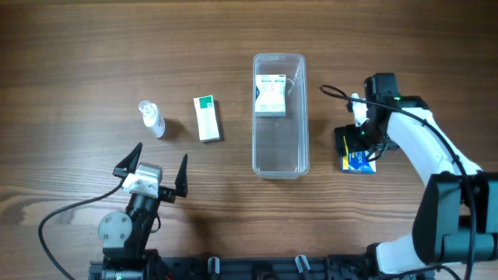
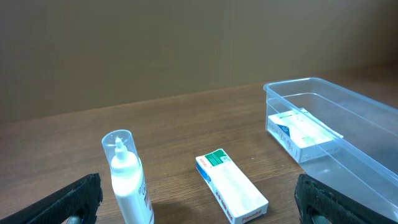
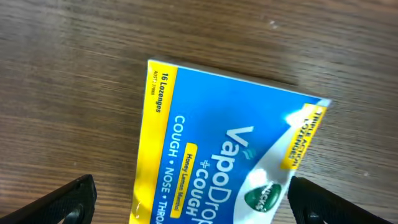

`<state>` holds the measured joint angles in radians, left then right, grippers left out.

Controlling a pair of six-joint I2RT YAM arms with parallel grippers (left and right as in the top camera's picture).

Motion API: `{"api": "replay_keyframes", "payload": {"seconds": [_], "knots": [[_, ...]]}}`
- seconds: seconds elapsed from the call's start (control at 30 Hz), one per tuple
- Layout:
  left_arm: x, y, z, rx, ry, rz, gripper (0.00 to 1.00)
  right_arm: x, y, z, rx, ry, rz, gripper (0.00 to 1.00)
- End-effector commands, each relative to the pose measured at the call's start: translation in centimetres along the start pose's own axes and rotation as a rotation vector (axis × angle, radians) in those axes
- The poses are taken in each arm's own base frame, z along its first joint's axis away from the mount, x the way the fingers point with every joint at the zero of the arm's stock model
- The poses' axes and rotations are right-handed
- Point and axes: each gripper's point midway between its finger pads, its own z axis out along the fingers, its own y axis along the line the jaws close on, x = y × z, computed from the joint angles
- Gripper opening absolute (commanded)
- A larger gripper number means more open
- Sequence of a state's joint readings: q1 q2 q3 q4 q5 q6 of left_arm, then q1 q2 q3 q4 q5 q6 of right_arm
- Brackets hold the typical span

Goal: Pack container
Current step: 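Lower and grasp the VapoDrops box with the right gripper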

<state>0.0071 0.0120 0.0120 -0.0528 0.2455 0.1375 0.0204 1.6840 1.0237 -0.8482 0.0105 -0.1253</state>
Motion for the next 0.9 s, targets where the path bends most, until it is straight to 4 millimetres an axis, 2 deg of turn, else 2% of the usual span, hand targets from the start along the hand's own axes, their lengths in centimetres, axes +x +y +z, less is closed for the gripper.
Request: {"api": "replay_keyframes", "payload": {"seconds": [0.0, 0.27, 0.87], "knots": [[0.19, -0.02, 0.00, 0.002, 0.001, 0.000, 1.00, 0.13, -0.39, 0.97, 0.024, 0.025, -0.008, 1.00], [0.19, -0.01, 0.00, 0.002, 0.001, 0.001, 1.00, -0.67, -0.85, 1.13, 0.049, -0.003, -0.007, 1.00], [0.18, -0.02, 0.00, 0.002, 0.001, 0.001, 1.00, -0.47, -1.36, 1.41, 0.072, 0.011, -0.004, 1.00]]}}
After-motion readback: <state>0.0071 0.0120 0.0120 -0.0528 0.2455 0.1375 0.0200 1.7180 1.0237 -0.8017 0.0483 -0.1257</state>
